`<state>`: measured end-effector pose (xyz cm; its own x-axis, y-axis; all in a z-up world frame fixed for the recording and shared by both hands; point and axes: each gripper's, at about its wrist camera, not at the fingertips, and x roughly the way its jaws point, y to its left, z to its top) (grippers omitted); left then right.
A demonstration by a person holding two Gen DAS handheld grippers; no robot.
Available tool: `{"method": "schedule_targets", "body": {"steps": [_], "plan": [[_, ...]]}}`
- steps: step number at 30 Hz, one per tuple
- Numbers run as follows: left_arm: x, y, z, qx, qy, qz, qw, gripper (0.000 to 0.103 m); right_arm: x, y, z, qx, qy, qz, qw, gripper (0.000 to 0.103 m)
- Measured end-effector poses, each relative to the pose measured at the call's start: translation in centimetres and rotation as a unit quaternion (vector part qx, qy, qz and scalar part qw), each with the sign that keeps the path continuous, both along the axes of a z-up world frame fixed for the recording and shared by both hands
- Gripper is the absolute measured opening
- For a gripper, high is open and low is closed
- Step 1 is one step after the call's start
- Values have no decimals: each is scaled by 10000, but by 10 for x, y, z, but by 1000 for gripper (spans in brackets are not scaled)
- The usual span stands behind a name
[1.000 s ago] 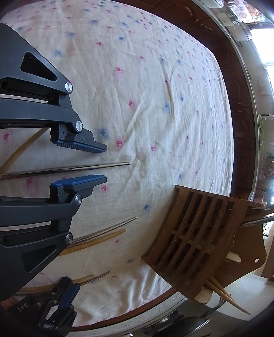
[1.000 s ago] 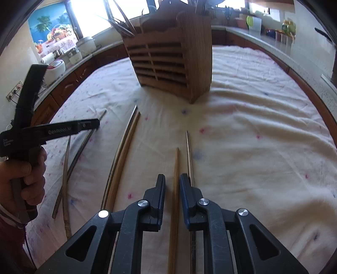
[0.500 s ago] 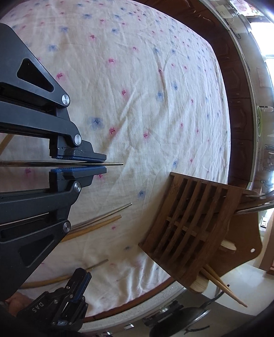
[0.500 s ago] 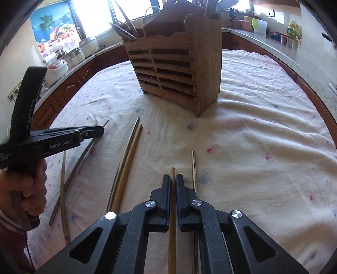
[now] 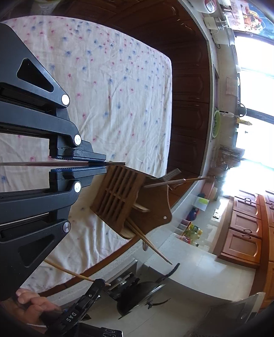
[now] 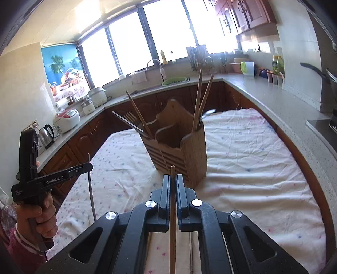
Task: Organize utensils
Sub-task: 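Lift both chopsticks upright and lower them into the wooden holder with both tools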
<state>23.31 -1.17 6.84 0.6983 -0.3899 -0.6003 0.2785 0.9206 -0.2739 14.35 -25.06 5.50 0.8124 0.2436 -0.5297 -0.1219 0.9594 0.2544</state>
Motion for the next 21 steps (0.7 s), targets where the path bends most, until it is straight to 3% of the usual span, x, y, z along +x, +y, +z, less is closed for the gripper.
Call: {"method": "schedule_targets", "body": {"steps": [10, 21], "plan": [[-19, 7, 49, -217, -614, -31, 9979, 4, -10, -6, 54, 70, -759, -88, 9971, 5], [-16, 6, 65, -309, -859, 17, 9958, 4, -7, -3, 70, 79, -1029, -110, 9946, 5]]}}
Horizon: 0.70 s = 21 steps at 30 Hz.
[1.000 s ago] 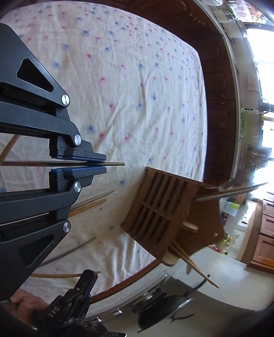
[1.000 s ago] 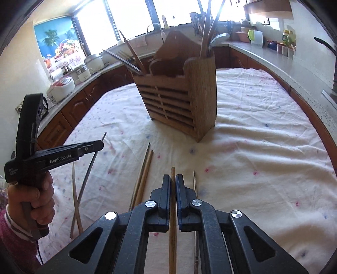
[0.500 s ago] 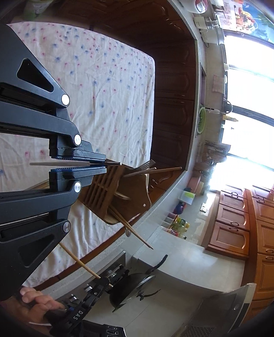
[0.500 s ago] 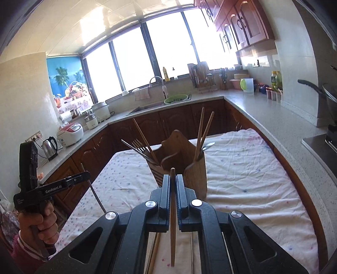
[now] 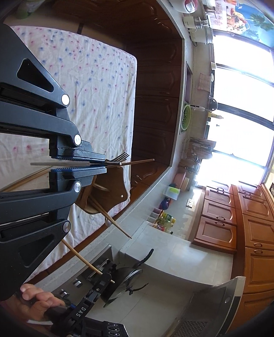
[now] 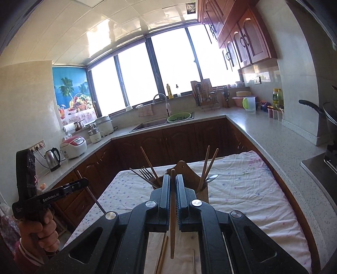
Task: Organize utensils
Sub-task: 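Lift both chopsticks upright and lower them into the wooden holder with both tools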
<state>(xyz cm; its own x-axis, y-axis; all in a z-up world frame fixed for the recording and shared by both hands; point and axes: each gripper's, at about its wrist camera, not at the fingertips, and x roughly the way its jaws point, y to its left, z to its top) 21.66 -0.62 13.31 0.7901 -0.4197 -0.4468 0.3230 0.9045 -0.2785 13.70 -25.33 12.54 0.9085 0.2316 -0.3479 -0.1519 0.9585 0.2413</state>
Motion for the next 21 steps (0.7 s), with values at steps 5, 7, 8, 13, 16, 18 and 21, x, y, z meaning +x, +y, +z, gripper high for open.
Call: {"method": "schedule_targets", "body": {"steps": [5, 7, 8, 13, 16, 18, 21], "plan": [[3, -2, 6, -40, -65, 12, 10000, 4, 3, -2, 1, 52, -35, -12, 10000, 5], [5, -3, 9, -58, -96, 18, 9999, 4, 3, -5, 2, 79, -65, -19, 9999, 5], [6, -4, 11, -66, -113, 16, 9999, 4, 4, -5, 3, 89, -79, -24, 9999, 5], [12, -10, 23, -109, -291, -1, 9995, 4, 10, -7, 11, 99, -195, -74, 9997, 5], [18, -16, 36, -157, -467, 17, 9988, 4, 12, -9, 19, 129, -345, -132, 9992, 5], [22, -18, 46, -216, -608, 29, 9979, 4, 15, -11, 27, 154, -476, -188, 9986, 5], [31, -24, 57, -266, -797, 54, 9964, 4, 20, -13, 38, 172, -667, -275, 9972, 5]]}}
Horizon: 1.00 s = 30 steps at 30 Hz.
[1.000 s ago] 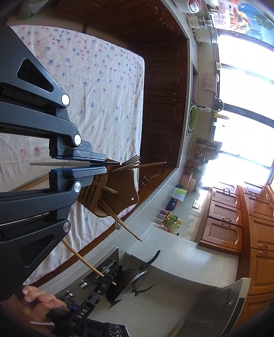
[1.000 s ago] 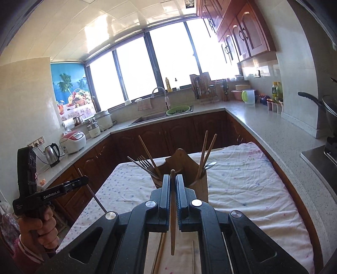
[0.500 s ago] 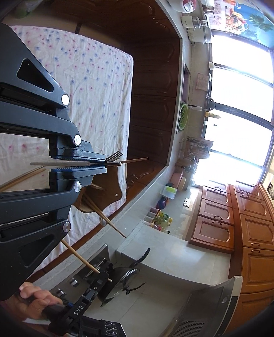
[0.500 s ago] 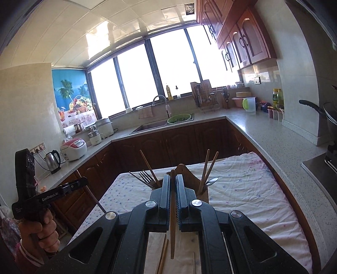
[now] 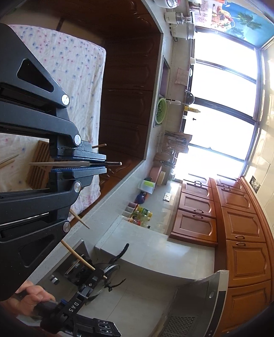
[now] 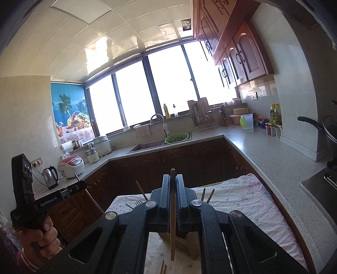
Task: Organize utensils
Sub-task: 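Lift both chopsticks upright and lower them into the wooden holder with both tools, then open both tools to release the chopsticks into the holder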
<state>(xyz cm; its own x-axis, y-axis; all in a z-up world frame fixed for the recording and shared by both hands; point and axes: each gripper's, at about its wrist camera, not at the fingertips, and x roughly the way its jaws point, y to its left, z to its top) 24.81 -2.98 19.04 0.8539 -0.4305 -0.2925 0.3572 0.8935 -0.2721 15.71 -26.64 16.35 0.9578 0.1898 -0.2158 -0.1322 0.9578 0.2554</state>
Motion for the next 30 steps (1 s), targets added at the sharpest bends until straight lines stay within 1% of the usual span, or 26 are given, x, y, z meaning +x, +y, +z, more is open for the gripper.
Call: {"method": "schedule_targets", "body": {"steps": [4, 7, 10, 12, 18, 23, 30], "plan": [[16, -9, 11, -38, -254, 64, 9997, 4, 12, -3, 12, 28, -195, -109, 9997, 5], [29, -17, 14, -56, -415, 146, 9990, 4, 24, -6, 14, 48, -280, -249, 9993, 5], [42, -26, 9, -81, -524, 269, 9982, 4, 37, -12, 11, 78, -299, -376, 9988, 5], [50, -33, 0, -51, -540, 385, 9978, 4, 44, -14, 5, 111, -262, -418, 9987, 5], [73, -47, -42, -59, -87, 391, 9992, 4, 56, -12, -24, 29, -120, -479, 9988, 5], [79, -55, -74, 133, 264, 358, 9989, 4, 63, -11, -51, -38, 114, -495, 9987, 5], [86, -62, -99, 284, 682, 212, 9970, 4, 75, -15, -77, 46, 576, -429, 9974, 5]]}}
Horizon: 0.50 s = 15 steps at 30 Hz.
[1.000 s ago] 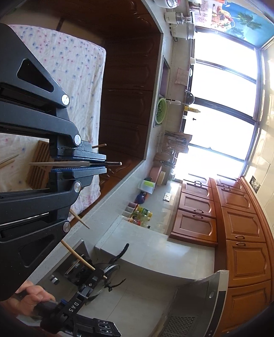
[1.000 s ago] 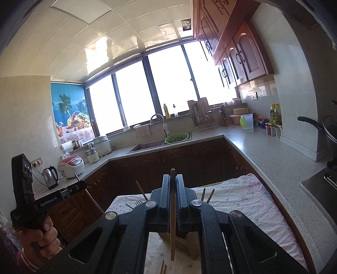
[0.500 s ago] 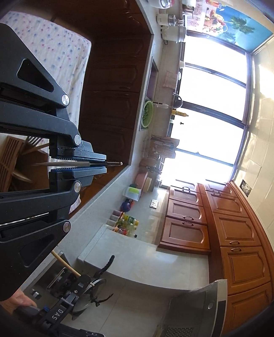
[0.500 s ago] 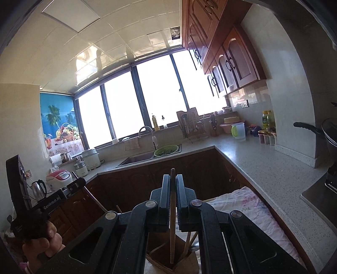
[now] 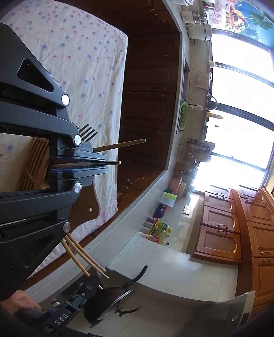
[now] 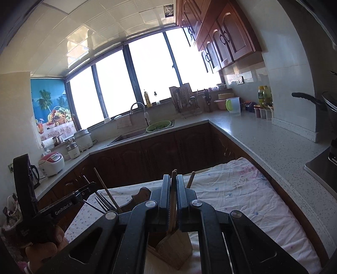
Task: Organize utensils
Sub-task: 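Open both tools to release the chopsticks into the holder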
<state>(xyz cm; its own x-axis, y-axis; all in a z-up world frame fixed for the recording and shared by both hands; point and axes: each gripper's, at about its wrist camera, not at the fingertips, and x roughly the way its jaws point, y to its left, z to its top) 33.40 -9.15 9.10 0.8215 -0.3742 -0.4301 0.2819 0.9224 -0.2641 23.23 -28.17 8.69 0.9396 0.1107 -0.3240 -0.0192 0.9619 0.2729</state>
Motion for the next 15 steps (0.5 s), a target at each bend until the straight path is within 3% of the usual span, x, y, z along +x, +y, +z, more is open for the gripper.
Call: {"method": "schedule_targets", "body": {"steps": [11, 15], "plan": [[2, -1, 2, 69, 77, 20, 9999, 5, 6, -3, -6, 97, 237, 29, 9997, 6], [2, 3, 5, 14, 140, 13, 9999, 5, 5, -4, -5, 213, 241, 71, 9995, 11]]}}
